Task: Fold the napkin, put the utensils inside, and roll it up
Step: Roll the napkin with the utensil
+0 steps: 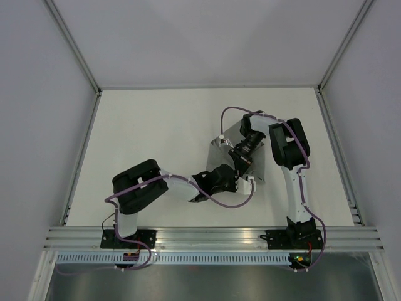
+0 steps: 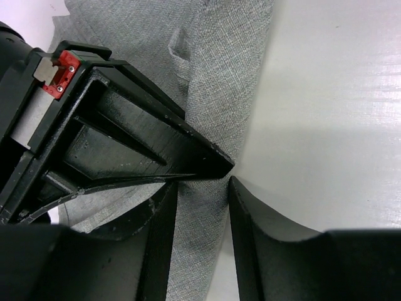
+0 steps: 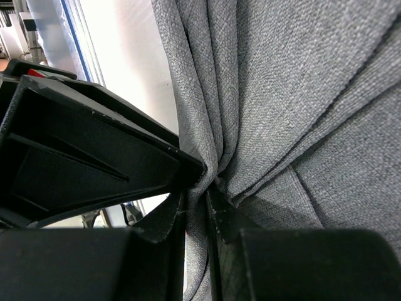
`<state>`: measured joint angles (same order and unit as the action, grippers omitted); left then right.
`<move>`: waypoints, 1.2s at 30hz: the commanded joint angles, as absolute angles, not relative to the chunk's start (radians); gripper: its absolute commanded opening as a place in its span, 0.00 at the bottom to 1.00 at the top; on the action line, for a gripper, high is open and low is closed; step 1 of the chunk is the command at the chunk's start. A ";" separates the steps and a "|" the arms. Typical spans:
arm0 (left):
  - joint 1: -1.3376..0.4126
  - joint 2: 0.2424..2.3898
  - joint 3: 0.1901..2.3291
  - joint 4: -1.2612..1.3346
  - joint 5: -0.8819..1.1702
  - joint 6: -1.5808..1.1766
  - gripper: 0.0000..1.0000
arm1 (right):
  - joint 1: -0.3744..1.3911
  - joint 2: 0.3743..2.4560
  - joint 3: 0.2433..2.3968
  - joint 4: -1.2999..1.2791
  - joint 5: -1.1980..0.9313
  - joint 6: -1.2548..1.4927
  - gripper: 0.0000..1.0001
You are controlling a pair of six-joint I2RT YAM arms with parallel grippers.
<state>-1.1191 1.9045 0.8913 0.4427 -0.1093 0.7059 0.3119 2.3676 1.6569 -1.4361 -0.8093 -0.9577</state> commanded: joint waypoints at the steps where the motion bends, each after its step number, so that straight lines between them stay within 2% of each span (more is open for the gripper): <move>1: -1.109 1.956 0.928 0.292 -0.019 0.686 0.43 | 0.316 2.437 1.649 -1.290 -0.630 -1.037 0.13; 5: -1.098 1.971 0.969 0.178 0.063 0.667 0.36 | 0.316 2.436 1.651 -1.296 -0.632 -1.038 0.13; 11: -1.078 2.000 1.026 0.058 0.173 0.612 0.17 | 0.316 2.427 1.654 -1.302 -0.632 -1.037 0.16; 13: -1.072 2.005 1.031 0.032 0.201 0.597 0.10 | 0.314 2.418 1.652 -1.299 -0.638 -1.032 0.22; 17: -1.066 2.016 1.042 0.006 0.270 0.577 0.03 | 0.305 2.376 1.647 -1.267 -0.647 -0.988 0.35; 21: -1.055 2.040 1.074 -0.066 0.325 0.552 0.02 | 0.295 2.309 1.629 -1.213 -0.638 -0.905 0.48; 25: -1.040 2.051 1.088 -0.097 0.385 0.529 0.02 | 0.276 2.218 1.612 -1.177 -0.646 -0.850 0.54; 31: -1.006 2.068 1.141 -0.169 0.466 0.496 0.02 | 0.230 2.135 1.603 -1.111 -0.670 -0.750 0.56; 36: -0.962 2.080 1.172 -0.208 0.584 0.454 0.02 | 0.164 2.019 1.522 -0.939 -0.660 -0.631 0.56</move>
<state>-0.9722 2.0022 1.1946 0.0139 0.4126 0.5529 0.1978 2.1216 1.5623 -1.0988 -0.6739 -0.7273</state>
